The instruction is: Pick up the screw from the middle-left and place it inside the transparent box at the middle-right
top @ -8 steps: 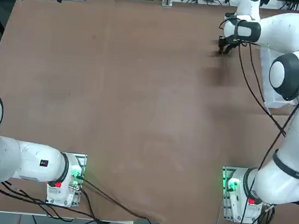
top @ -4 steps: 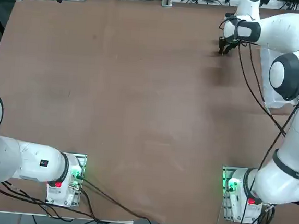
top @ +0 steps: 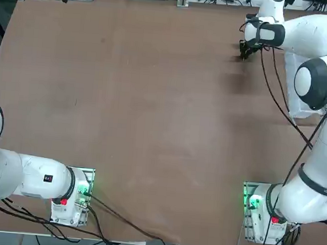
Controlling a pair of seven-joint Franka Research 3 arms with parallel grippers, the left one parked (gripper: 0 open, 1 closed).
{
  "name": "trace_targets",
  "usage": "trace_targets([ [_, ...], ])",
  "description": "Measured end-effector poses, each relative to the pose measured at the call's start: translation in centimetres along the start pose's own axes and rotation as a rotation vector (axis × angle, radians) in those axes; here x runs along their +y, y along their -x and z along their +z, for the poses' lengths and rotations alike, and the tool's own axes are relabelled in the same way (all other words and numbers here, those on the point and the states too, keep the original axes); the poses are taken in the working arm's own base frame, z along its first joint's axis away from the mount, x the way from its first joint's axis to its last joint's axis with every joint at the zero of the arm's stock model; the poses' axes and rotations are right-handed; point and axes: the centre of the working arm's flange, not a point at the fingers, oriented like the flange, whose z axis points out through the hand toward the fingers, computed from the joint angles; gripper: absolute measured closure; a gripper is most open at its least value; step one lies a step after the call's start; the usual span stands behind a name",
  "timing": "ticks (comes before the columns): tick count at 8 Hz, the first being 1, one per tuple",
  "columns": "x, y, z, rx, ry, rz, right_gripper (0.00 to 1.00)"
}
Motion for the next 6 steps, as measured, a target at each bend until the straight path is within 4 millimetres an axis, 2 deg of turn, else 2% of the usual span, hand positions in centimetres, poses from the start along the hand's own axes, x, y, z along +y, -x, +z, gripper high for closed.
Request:
trace_targets([
  [1, 0.0, 0.0, -0.1, 0.002, -0.001, 0.000, 0.93],
  [4, 0.5, -0.5, -0.7, 0.021, 0.000, 0.007, 0.94],
  [5, 1.3, -0.9, -2.1, 0.035, 0.001, 0.017, 0.94],
  [6, 2.6, -1.1, -4.4, 0.025, 0.003, 0.021, 0.94],
])
